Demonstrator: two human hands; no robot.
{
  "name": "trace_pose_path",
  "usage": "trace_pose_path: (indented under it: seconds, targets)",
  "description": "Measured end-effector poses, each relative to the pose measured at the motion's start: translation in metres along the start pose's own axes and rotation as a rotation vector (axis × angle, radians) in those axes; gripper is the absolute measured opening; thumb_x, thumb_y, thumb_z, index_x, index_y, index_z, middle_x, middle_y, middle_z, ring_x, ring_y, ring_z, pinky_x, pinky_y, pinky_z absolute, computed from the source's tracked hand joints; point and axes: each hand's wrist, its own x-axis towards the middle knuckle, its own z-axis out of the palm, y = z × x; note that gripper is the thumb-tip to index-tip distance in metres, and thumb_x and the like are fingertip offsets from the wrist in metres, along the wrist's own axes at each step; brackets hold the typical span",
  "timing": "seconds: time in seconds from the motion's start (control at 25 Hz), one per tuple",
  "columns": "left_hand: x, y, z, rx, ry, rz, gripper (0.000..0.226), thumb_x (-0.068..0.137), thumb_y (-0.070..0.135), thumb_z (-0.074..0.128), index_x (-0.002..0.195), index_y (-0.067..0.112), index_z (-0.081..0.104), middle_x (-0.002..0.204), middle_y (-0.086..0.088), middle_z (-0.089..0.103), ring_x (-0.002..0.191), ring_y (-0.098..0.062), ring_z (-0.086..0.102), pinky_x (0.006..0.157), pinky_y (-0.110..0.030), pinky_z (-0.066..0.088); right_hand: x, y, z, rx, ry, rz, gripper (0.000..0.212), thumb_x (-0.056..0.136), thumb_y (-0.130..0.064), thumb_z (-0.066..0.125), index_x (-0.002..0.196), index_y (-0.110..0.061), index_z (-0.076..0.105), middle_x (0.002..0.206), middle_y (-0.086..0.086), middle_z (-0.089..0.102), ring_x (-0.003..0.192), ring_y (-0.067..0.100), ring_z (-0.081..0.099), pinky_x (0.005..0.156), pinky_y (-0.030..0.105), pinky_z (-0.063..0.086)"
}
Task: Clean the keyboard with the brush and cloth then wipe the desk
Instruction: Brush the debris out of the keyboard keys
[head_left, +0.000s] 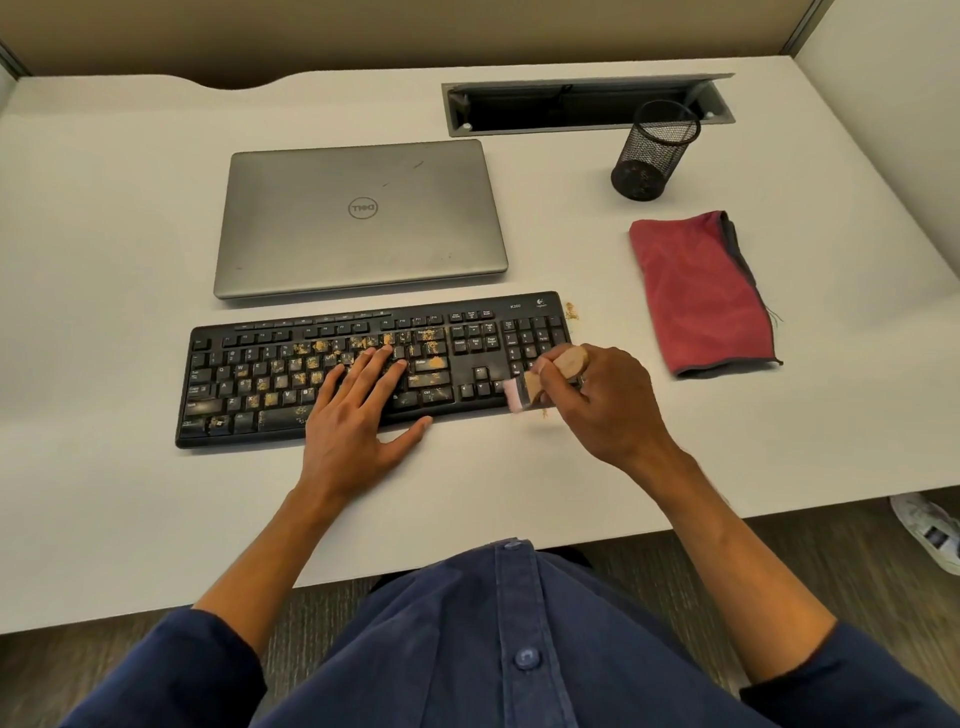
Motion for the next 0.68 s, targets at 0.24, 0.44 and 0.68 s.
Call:
trace_pose_path:
  seconds: [0.24,0.44,0.68]
  targets:
    - [0.001,-0.001,0.001,0.011,-0.005,-0.005,0.077,0.091,0.067,0.044,0.148,0.015,0.046,0.157,-0.005,0.040,0.146,-0.021,0.034,0.121,-0.046,0.023,0.019,-0.024,0.018,0.087,-0.009,-0.026,0.022,0.099,-0.030,0.056,0.092,-0.021,0.074,0.070,-0.003,0.072,0.066,0.016,0.066,0.062,0.037,0.054]
    - [0.001,-0.001,0.001,0.010,0.012,0.004,0.077,0.091,0.066,0.045,0.147,0.014,0.046,0.156,-0.005,0.041,0.146,-0.021,0.035,0.120,-0.047,0.026,0.044,-0.032,0.026,0.109,-0.216,-0.120,0.019,0.097,-0.029,0.060,0.094,-0.021,0.077,0.076,-0.002,0.075,0.068,0.014,0.065,0.063,0.027,0.051]
    - [0.000,-0.003,0.002,0.014,0.024,0.016,0.077,0.091,0.066,0.046,0.147,0.012,0.047,0.156,-0.006,0.041,0.145,-0.022,0.035,0.119,-0.047,0.027,0.078,-0.030,0.027,-0.031,-0.085,-0.147,0.025,0.098,-0.035,0.054,0.093,-0.023,0.075,0.080,-0.001,0.074,0.073,0.017,0.065,0.071,0.041,0.055]
